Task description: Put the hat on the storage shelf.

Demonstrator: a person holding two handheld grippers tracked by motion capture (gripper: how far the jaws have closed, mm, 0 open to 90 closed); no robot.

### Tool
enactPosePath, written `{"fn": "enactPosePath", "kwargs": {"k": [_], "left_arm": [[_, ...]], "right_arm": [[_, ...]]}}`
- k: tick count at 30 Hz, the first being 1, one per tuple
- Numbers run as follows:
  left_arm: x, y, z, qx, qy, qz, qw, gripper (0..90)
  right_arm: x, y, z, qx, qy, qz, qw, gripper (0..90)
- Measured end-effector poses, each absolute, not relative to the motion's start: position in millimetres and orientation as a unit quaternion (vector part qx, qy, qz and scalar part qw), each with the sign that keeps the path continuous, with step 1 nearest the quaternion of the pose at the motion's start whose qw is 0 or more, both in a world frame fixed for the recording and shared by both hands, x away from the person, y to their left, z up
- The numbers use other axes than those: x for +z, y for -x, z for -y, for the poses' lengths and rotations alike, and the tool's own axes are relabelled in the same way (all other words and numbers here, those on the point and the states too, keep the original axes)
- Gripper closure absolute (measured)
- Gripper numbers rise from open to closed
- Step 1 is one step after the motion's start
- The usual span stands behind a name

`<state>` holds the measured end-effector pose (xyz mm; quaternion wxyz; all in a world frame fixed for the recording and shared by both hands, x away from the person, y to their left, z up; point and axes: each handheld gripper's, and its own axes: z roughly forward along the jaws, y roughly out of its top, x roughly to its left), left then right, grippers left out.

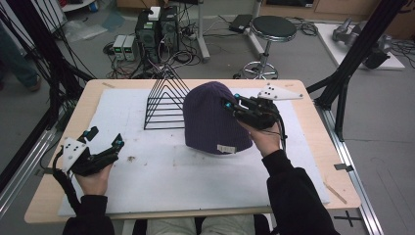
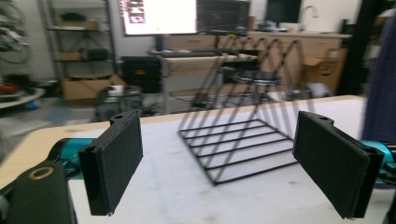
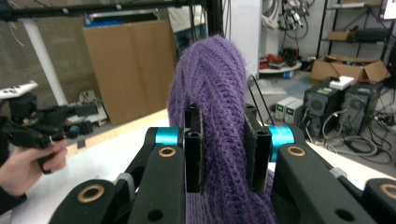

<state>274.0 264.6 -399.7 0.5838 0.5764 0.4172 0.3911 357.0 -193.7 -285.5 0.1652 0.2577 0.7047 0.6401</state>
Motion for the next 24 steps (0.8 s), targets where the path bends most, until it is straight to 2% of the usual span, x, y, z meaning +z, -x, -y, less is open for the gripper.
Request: {"fn": "enactPosePath", "kwargs": {"k": [5, 13, 18, 24], "left_arm": [[-388, -281, -258, 0.318, -0.588, -0.406, 0.623, 15.2], [-372, -286, -245, 0.251, -0.619, -0.363, 0.65, 15.5], [-363, -297, -234, 0.212, -0.651, -0.325, 0.652, 17.1], [-360, -316, -222, 0.168, -0.683, -0.314, 0.637, 18.1]], "right_arm": [[-274, -353, 189, 0.652, -0.247, -0.697, 0.17, 74.6], [-255, -350, 178, 0.659, -0.227, -0.695, 0.174, 74.6], [-248, -349, 172, 0.659, -0.22, -0.697, 0.176, 74.6], [-243, -350, 165, 0.662, -0.213, -0.697, 0.176, 74.5]]}}
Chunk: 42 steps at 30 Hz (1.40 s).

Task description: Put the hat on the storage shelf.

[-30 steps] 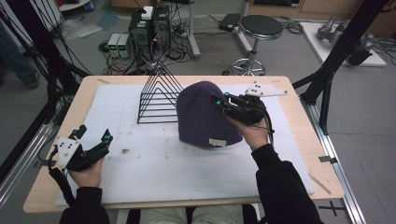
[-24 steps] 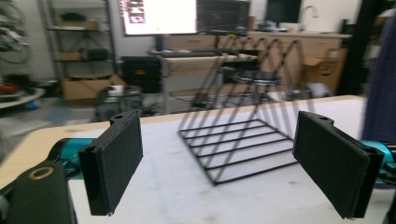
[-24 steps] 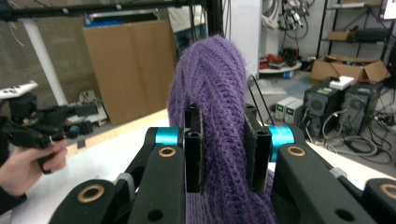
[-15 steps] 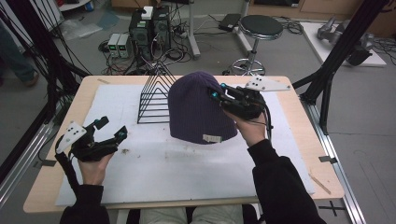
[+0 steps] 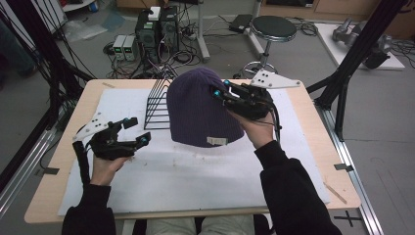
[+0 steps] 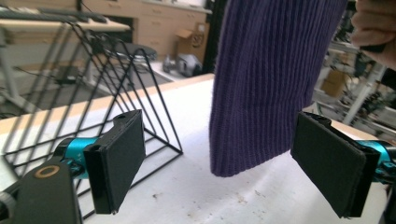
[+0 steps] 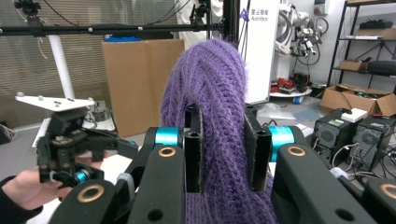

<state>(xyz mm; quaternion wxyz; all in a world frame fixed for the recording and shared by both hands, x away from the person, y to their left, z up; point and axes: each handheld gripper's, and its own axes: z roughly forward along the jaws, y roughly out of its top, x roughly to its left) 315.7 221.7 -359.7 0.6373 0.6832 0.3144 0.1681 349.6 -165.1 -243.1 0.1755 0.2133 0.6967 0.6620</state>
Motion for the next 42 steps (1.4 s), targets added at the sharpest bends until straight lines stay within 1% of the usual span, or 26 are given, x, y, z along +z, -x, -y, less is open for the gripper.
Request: {"fn": "enactPosePath", "kwargs": {"k": [3, 7, 10, 12, 15, 20, 25, 27, 29, 30, 32, 34, 35, 38, 40, 42], "left_arm": [[-360, -325, -217, 0.141, -0.684, -0.315, 0.643, 18.2], [-362, -332, -210, 0.136, -0.701, -0.303, 0.631, 18.5], [-365, -337, -206, 0.112, -0.705, -0.295, 0.635, 18.6], [-366, -339, -202, 0.106, -0.709, -0.29, 0.634, 18.6], [-368, -340, -197, 0.091, -0.706, -0.284, 0.642, 18.6], [-371, -348, -197, 0.094, -0.695, -0.296, 0.649, 18.5], [-375, -354, -200, 0.055, -0.689, -0.292, 0.662, 20.1], [-375, -353, -199, 0.04, -0.69, -0.282, 0.666, 25.0], [-375, -353, -197, 0.029, -0.693, -0.269, 0.668, 35.3], [-375, -352, -197, 0.029, -0.697, -0.264, 0.666, 42.2], [-374, -350, -198, 0.031, -0.702, -0.255, 0.664, 59.2], [-372, -349, -200, 0.048, -0.702, -0.255, 0.663, 77.2], [-372, -348, -200, 0.056, -0.7, -0.258, 0.664, 80.2], [-366, -346, -204, 0.118, -0.677, -0.282, 0.669, 82.8], [-363, -348, -209, 0.135, -0.655, -0.297, 0.682, 83.4], [-359, -353, -213, 0.134, -0.645, -0.307, 0.687, 83.5]], "right_arm": [[-241, -350, 160, 0.661, -0.208, -0.699, 0.175, 74.4], [-238, -349, 153, 0.661, -0.202, -0.702, 0.173, 74.2], [-236, -348, 149, 0.662, -0.198, -0.702, 0.172, 74.0], [-234, -348, 147, 0.666, -0.197, -0.7, 0.168, 74.0], [-231, -347, 143, 0.67, -0.192, -0.698, 0.166, 74.0], [-225, -345, 137, 0.674, -0.184, -0.698, 0.158, 73.9], [-222, -343, 135, 0.676, -0.173, -0.7, 0.152, 74.0], [-222, -343, 135, 0.676, -0.172, -0.7, 0.153, 74.0], [-222, -343, 135, 0.676, -0.174, -0.7, 0.152, 74.0], [-222, -343, 136, 0.676, -0.175, -0.7, 0.153, 73.9], [-222, -343, 137, 0.674, -0.177, -0.7, 0.155, 73.9], [-222, -344, 138, 0.672, -0.18, -0.701, 0.159, 74.0], [-222, -345, 139, 0.671, -0.181, -0.701, 0.163, 73.9], [-222, -349, 142, 0.668, -0.187, -0.699, 0.171, 73.8], [-223, -352, 143, 0.667, -0.186, -0.698, 0.182, 73.9], [-223, -356, 143, 0.669, -0.18, -0.694, 0.196, 73.9]]}}
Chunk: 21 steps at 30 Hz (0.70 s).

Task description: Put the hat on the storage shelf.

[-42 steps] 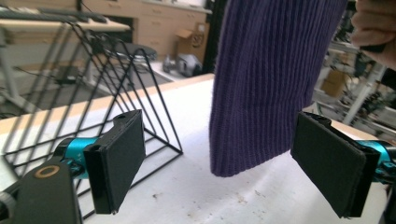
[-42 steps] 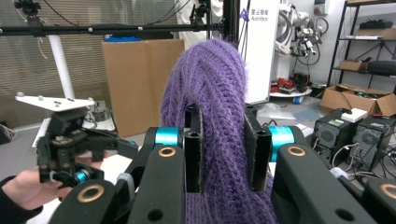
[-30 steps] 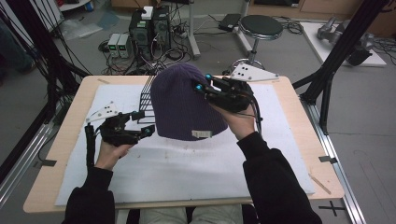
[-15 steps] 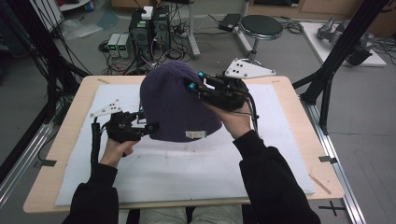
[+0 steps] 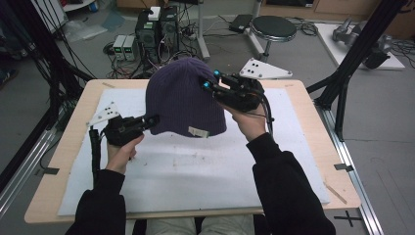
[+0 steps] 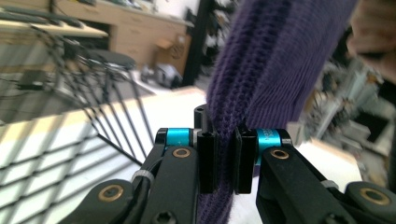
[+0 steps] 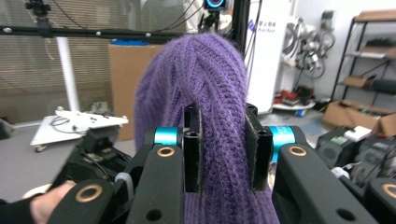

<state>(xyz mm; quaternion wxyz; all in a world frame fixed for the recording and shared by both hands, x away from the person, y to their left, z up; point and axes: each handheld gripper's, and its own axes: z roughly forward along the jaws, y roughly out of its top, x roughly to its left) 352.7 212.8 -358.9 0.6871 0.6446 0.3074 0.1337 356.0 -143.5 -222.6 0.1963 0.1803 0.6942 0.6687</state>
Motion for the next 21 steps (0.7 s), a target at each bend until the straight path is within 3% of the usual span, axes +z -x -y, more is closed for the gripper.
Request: {"fn": "enactPosePath", "kwargs": {"k": [9, 21], "left_arm": [[-329, -374, -215, 0.165, -0.657, -0.322, 0.662, 83.5], [-299, -402, -221, 0.189, -0.665, -0.332, 0.642, 83.5]], "right_arm": [[-213, -383, 134, 0.664, -0.198, -0.673, 0.258, 73.9], [-195, -409, 123, 0.642, -0.241, -0.667, 0.291, 73.9]]}}
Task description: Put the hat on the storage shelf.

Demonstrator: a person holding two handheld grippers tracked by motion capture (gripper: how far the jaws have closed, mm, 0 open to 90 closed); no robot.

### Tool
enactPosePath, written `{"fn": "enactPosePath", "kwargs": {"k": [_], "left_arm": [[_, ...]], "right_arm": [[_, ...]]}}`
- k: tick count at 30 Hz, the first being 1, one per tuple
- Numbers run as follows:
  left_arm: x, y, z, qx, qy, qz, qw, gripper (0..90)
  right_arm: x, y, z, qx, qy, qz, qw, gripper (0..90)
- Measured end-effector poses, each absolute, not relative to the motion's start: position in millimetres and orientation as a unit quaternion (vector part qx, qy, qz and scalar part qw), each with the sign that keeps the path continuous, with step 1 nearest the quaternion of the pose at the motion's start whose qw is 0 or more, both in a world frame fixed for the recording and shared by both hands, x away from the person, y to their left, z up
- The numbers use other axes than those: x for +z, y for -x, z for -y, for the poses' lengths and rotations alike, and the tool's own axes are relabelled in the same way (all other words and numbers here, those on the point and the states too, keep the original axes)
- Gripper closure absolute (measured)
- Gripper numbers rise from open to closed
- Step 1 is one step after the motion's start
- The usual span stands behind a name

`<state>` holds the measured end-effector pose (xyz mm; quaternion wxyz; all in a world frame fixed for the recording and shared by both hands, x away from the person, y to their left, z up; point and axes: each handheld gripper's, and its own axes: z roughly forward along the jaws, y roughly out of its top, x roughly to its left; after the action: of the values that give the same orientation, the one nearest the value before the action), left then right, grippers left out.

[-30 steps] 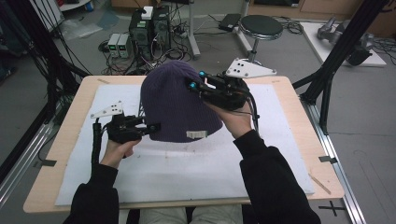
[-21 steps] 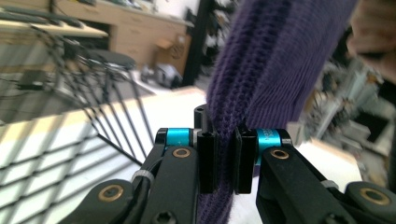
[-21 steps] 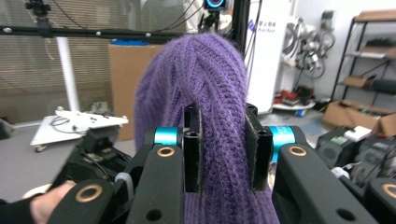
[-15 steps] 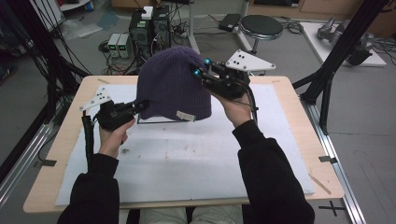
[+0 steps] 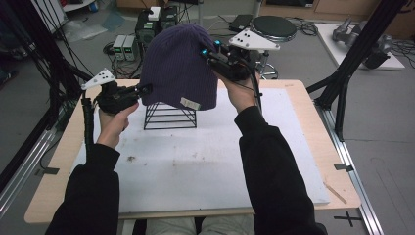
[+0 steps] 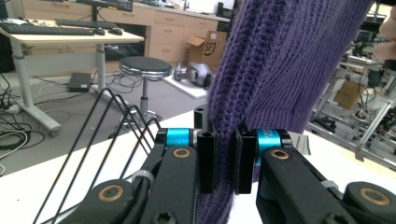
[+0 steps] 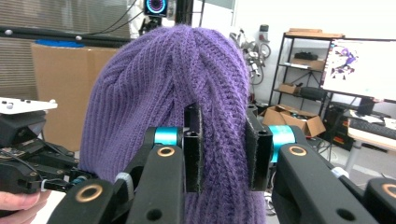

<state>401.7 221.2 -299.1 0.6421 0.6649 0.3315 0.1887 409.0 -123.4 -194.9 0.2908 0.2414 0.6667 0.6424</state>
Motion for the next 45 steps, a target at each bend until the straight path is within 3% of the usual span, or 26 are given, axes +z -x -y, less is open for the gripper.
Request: {"fn": "enactPosePath", "kwargs": {"k": [6, 10, 16, 36, 45], "left_arm": [[-294, -407, -228, 0.19, -0.653, -0.336, 0.651, 83.4], [-293, -414, -232, 0.163, -0.648, -0.343, 0.66, 83.4], [-291, -422, -239, 0.176, -0.651, -0.352, 0.648, 83.3], [-295, -437, -255, 0.205, -0.577, -0.4, 0.682, 82.8], [-303, -439, -250, 0.21, -0.599, -0.393, 0.665, 82.7]], "right_arm": [[-188, -416, 115, 0.639, -0.241, -0.664, 0.305, 73.9], [-182, -425, 108, 0.638, -0.238, -0.668, 0.301, 73.5], [-184, -441, 98, 0.627, -0.251, -0.669, 0.31, 73.4], [-184, -455, 71, 0.602, -0.254, -0.662, 0.367, 72.4], [-188, -459, 69, 0.592, -0.262, -0.666, 0.371, 72.0]]}}
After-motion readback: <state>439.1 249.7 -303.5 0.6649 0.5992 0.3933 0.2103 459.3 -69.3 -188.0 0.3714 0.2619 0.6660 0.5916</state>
